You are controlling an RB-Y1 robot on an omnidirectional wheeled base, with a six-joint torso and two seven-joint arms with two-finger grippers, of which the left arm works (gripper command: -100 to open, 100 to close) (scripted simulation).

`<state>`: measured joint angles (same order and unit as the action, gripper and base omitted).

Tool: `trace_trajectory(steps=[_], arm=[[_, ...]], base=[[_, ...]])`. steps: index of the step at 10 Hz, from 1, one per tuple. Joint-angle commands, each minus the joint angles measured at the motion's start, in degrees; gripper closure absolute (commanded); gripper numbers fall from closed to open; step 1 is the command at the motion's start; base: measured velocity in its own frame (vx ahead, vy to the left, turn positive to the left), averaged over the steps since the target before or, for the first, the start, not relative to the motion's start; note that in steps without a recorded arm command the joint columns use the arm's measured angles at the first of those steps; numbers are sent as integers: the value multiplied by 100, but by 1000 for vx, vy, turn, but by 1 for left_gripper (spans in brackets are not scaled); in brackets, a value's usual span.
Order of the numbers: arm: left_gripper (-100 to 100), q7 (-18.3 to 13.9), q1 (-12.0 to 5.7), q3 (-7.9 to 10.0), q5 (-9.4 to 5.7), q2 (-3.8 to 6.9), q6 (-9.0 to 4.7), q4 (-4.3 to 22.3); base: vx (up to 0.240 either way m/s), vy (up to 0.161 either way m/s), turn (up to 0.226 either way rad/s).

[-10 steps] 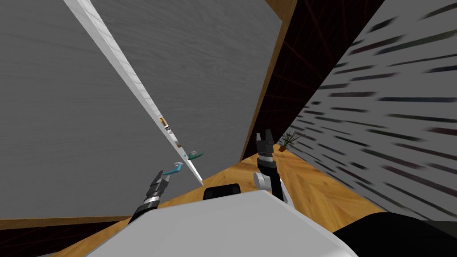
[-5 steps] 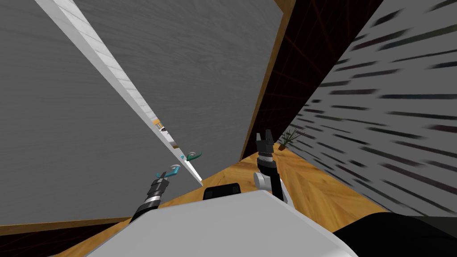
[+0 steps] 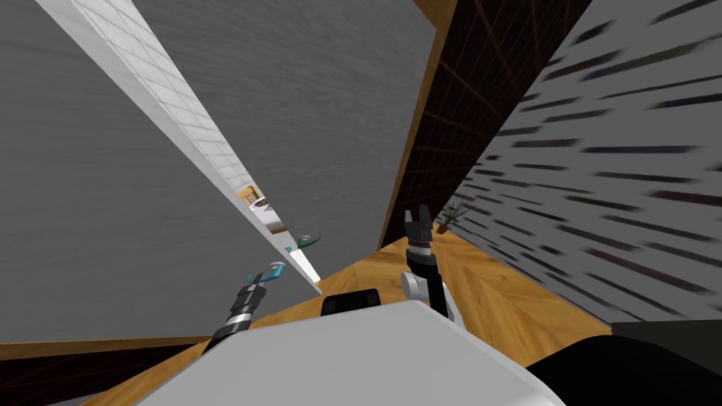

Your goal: Pull the door open

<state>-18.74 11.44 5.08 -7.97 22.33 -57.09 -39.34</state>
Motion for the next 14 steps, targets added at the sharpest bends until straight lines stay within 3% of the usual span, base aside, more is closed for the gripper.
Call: trace_trajectory(steps=[1, 2, 5, 6, 7, 11, 14], arm=[[100, -78, 166, -99, 62, 63, -82, -90], [100, -108, 192, -139, 86, 79, -123, -107], [100, -322, 365, -444, 264, 187, -422, -238], [100, -291, 295, -376, 224, 194, -367, -142], [100, -356, 367, -445, 262, 222, -533, -92], [100, -445, 473, -523, 303, 291, -809, 1], [100, -538, 585, -604, 347, 364, -1099, 99]], base=[[-184, 40, -92], [-207, 42, -81], [-219, 68, -125], [-103, 39, -45], [-156, 47, -215], [-190, 46, -133], [-162, 40, -161]])
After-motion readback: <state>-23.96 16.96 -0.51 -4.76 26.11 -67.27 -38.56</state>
